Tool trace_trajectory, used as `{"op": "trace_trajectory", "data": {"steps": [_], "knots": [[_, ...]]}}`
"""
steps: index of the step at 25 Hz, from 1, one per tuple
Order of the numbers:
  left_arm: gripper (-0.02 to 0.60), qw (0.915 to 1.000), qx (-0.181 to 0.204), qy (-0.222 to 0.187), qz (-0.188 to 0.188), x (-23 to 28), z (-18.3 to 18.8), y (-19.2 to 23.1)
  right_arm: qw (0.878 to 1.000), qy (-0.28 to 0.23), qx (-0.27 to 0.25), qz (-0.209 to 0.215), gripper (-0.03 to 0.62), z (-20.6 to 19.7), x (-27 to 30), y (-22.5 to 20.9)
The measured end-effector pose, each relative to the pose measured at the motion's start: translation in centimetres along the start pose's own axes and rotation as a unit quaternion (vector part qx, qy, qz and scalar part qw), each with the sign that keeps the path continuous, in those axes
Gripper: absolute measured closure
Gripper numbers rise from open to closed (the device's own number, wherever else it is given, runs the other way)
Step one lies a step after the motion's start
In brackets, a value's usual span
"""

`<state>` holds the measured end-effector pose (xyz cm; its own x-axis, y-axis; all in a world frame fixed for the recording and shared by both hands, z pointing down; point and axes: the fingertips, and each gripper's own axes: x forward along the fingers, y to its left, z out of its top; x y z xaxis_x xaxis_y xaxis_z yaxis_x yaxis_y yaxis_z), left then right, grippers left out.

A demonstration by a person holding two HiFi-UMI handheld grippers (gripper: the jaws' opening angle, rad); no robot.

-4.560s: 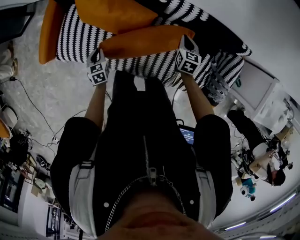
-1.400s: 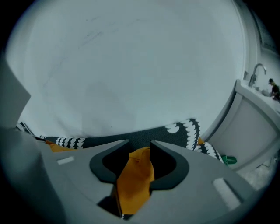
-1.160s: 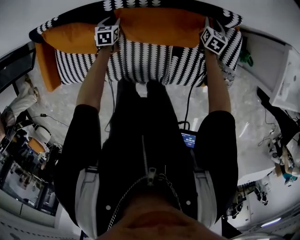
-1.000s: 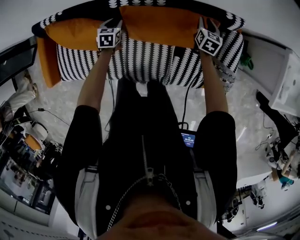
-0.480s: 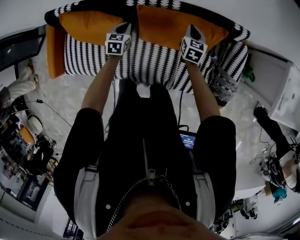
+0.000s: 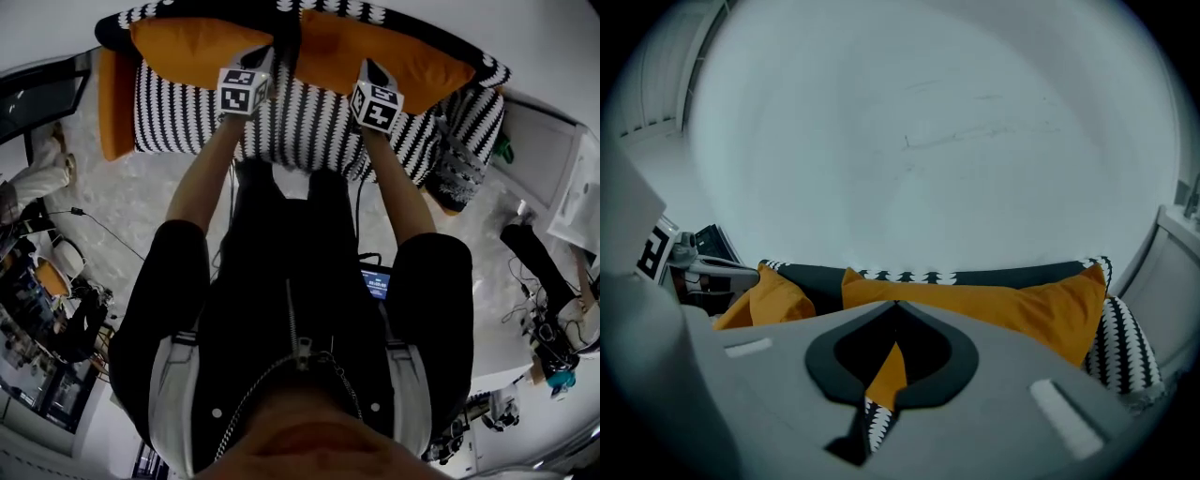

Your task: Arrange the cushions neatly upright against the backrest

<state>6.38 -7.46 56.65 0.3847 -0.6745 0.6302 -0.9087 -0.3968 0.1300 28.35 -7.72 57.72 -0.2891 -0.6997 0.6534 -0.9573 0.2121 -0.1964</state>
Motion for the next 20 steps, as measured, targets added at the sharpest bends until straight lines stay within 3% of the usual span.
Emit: {"op": "trace_trajectory", "data": {"steps": [13, 20], "knots": [[0.572, 0.9963, 0.052, -0.02, -0.066, -6.5, -1.2, 13.2, 0.999, -0.026, 0.021, -0.042, 0.591, 0.2, 1.6, 18.0], [0.572, 0.9976, 0.038, -0.031, -0.048, -9.1, -1.6, 22.1, 0.999, -0.027, 0.014, -0.041, 0.591, 1.3, 4.2, 25.7]]}}
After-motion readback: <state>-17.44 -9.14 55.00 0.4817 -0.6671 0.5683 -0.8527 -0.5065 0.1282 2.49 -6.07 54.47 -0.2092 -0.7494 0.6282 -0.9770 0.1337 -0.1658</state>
